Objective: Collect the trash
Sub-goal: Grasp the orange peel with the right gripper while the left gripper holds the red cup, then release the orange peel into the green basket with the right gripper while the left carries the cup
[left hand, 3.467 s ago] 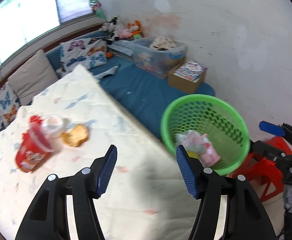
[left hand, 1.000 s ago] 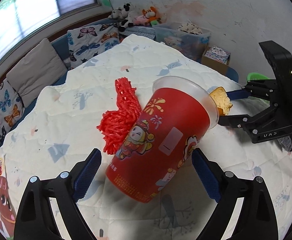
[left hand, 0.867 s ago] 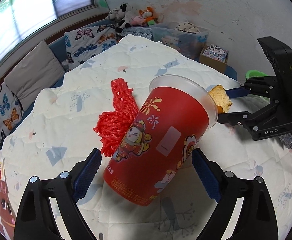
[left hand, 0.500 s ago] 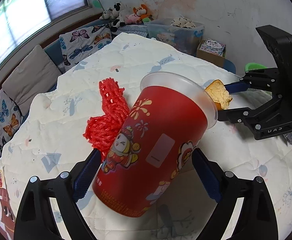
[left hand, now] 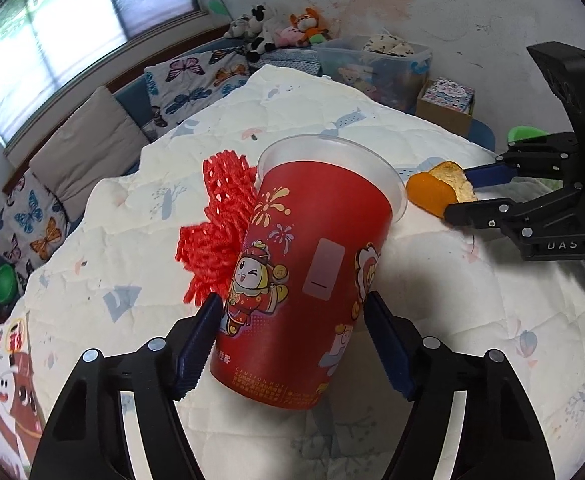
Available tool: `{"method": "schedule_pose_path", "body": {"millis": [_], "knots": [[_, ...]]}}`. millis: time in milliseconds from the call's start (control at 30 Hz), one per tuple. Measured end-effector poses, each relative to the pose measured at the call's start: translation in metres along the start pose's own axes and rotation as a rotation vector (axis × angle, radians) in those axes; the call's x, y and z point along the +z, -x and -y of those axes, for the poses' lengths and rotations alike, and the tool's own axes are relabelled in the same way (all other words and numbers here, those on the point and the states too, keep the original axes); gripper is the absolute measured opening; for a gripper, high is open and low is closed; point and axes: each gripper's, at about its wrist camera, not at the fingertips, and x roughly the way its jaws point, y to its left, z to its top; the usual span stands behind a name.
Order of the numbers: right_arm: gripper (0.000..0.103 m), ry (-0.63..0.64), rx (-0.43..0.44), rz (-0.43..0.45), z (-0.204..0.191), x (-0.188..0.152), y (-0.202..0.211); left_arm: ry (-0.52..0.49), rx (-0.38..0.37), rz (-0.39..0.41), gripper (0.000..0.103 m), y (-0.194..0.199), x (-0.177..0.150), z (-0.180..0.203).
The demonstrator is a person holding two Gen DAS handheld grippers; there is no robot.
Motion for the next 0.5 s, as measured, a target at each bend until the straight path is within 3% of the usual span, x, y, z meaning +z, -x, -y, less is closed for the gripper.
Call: {"method": "schedule_pose_path", "body": {"millis": [500], "knots": [[0.038, -0.033, 0.036, 0.032, -0.009, -0.023, 0.048, 0.119, 0.059, 0.006, 0.065, 0.049, -0.021, 0.019]]}}
